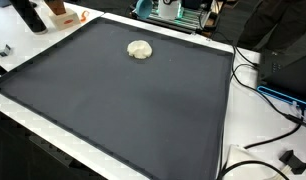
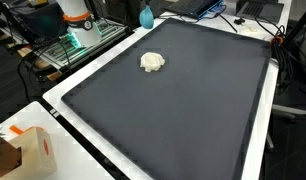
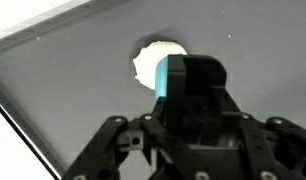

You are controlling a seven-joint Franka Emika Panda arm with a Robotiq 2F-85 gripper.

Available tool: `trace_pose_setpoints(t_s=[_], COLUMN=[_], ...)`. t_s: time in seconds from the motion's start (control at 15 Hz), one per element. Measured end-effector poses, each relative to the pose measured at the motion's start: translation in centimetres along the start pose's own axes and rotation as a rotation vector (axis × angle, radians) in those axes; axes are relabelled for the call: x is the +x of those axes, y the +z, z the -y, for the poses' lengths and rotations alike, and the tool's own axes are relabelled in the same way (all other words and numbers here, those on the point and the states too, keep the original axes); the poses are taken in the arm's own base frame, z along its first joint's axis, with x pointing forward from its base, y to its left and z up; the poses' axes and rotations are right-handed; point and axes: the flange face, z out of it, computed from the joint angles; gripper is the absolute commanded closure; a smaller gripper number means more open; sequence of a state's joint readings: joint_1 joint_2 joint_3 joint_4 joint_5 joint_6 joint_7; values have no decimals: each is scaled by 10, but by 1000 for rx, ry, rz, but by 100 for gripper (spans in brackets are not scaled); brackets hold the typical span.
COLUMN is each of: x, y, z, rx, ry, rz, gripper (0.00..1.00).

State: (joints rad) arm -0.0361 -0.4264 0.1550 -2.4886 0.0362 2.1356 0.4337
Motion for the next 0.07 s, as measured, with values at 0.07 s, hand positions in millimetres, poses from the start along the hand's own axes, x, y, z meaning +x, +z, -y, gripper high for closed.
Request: trace_pose_setpoints(t_s=[0.07], x=[0], y=[0], z=[0], rx=[0], ry=[0], rz=[0], gripper=[50])
